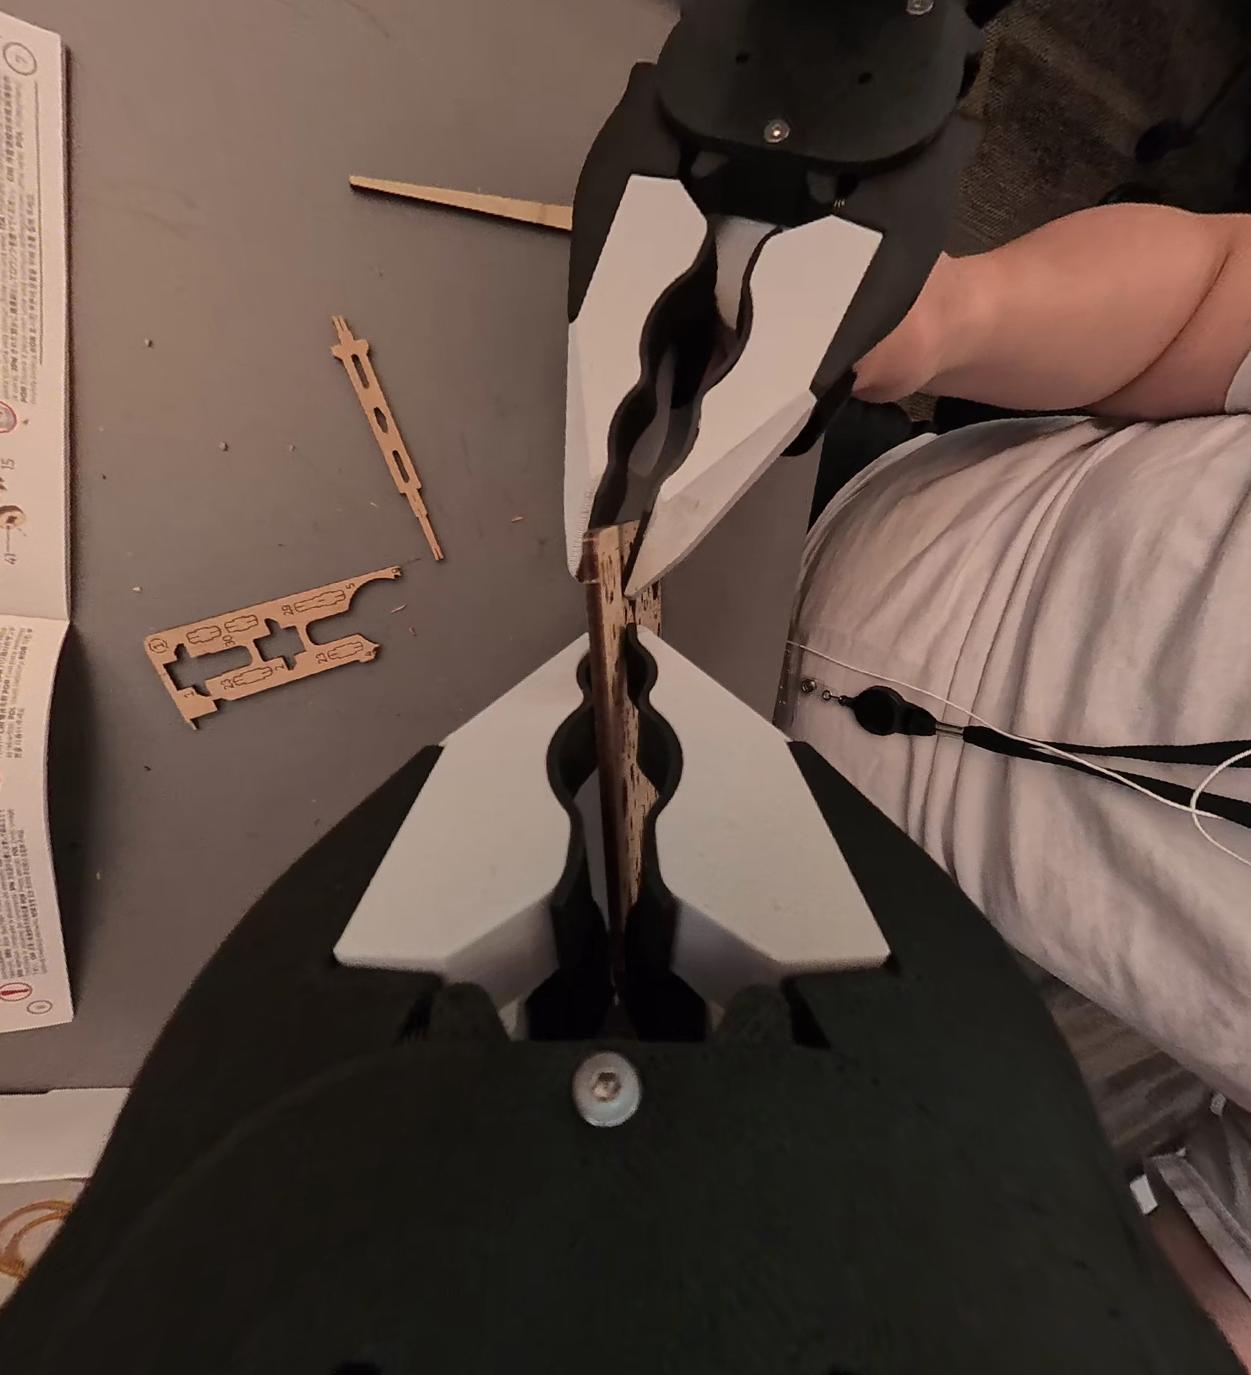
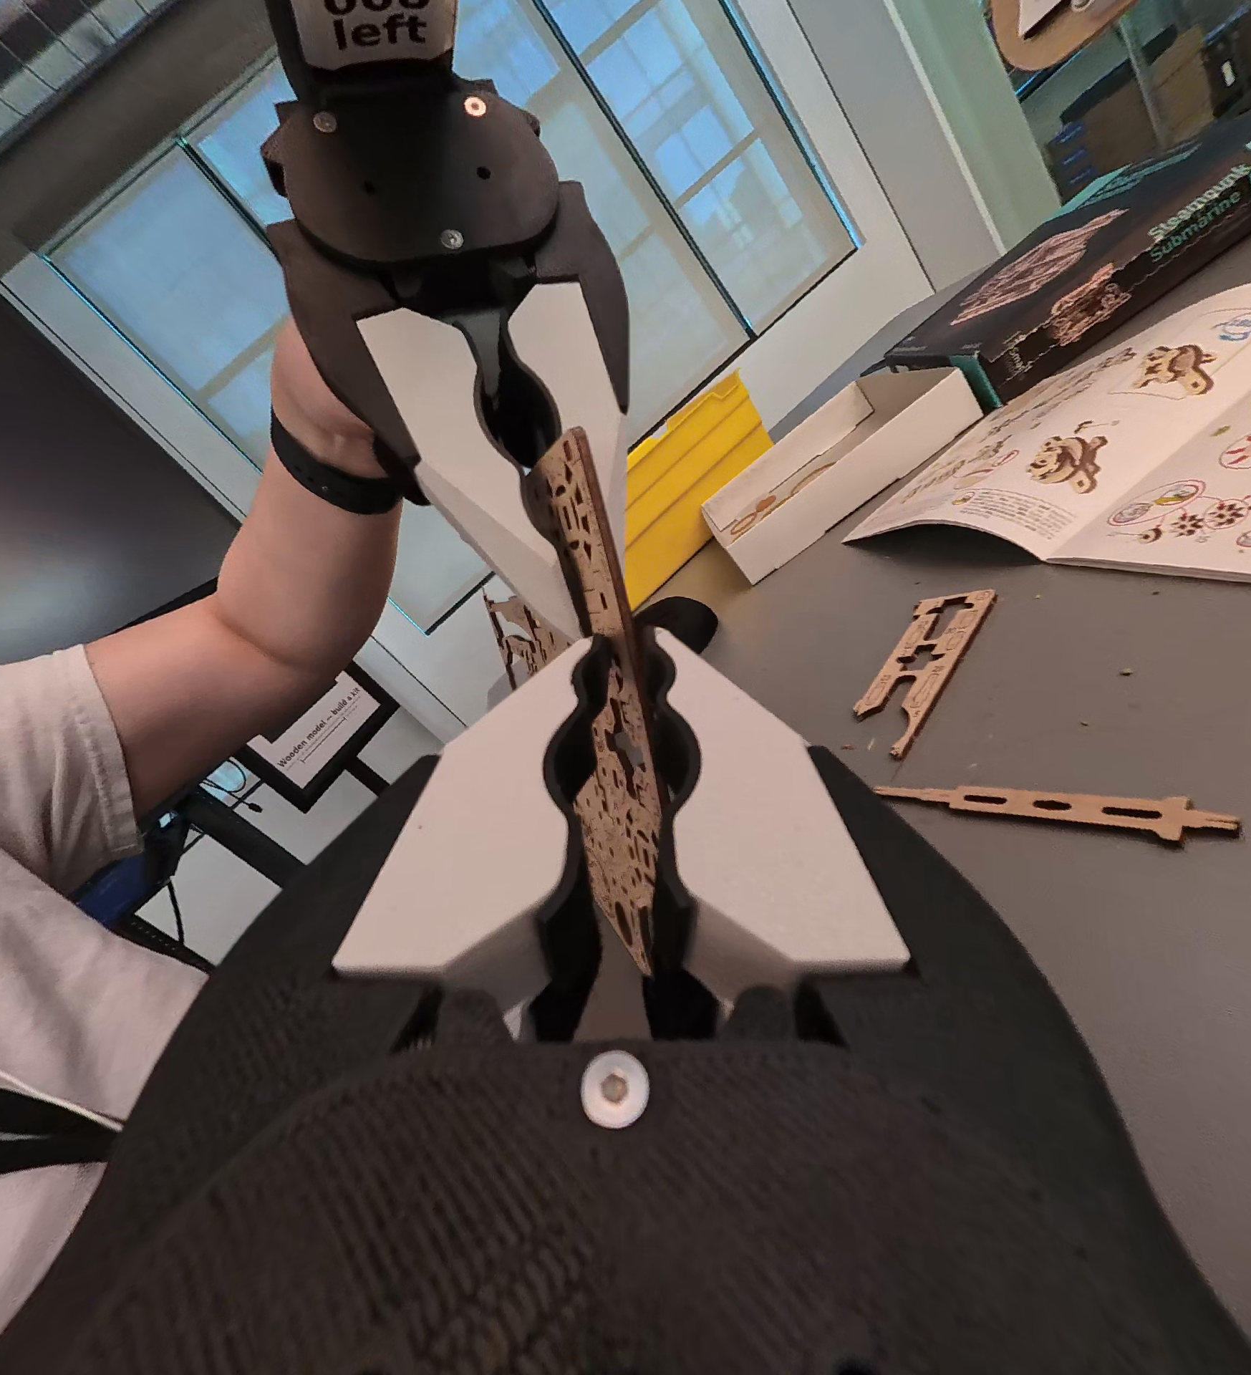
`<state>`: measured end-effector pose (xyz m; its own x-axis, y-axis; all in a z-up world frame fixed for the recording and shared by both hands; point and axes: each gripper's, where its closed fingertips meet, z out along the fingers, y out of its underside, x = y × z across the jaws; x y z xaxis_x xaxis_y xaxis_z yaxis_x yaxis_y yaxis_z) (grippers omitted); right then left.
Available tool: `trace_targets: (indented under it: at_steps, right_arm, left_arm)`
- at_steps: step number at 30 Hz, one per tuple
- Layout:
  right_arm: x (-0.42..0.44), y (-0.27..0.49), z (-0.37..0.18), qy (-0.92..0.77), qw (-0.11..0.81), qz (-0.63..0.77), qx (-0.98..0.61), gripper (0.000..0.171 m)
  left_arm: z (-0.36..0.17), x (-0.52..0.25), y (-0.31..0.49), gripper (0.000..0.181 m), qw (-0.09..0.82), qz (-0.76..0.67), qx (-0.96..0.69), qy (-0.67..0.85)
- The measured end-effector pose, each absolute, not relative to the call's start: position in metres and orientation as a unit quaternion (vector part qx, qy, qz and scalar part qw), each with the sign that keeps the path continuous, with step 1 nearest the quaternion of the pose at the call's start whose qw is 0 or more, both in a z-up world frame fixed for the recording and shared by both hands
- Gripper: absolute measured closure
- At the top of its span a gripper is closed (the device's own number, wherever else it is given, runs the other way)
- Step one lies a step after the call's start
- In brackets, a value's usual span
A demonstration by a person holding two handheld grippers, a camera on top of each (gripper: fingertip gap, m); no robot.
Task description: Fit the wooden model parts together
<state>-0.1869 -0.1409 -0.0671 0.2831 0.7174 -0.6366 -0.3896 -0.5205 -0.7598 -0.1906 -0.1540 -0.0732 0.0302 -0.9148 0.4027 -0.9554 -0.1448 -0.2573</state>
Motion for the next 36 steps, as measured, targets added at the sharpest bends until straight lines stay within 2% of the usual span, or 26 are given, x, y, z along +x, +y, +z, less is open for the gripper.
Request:
trace_targets:
  at_steps: [8,11,27,36]
  right_arm:
    - [-0.188,-0.139,-0.069,-0.144,0.501,0.538,-0.662,0.163]
    - [-0.189,-0.142,-0.065,-0.171,0.524,0.531,-0.644,0.163]
    - [-0.197,-0.142,-0.074,-0.183,0.487,0.54,-0.662,0.157]
    - [-0.191,-0.141,-0.067,-0.161,0.495,0.566,-0.64,0.162]
  left_arm:
    - [-0.075,-0.192,-0.152,0.18,0.042,0.242,0.718,-0.651]
    - [-0.073,-0.194,-0.154,0.18,0.067,0.256,0.718,-0.644]
    - [-0.075,-0.194,-0.152,0.18,0.068,0.248,0.722,-0.643]
    - [-0.073,-0.193,-0.153,0.18,0.061,0.239,0.715,-0.654]
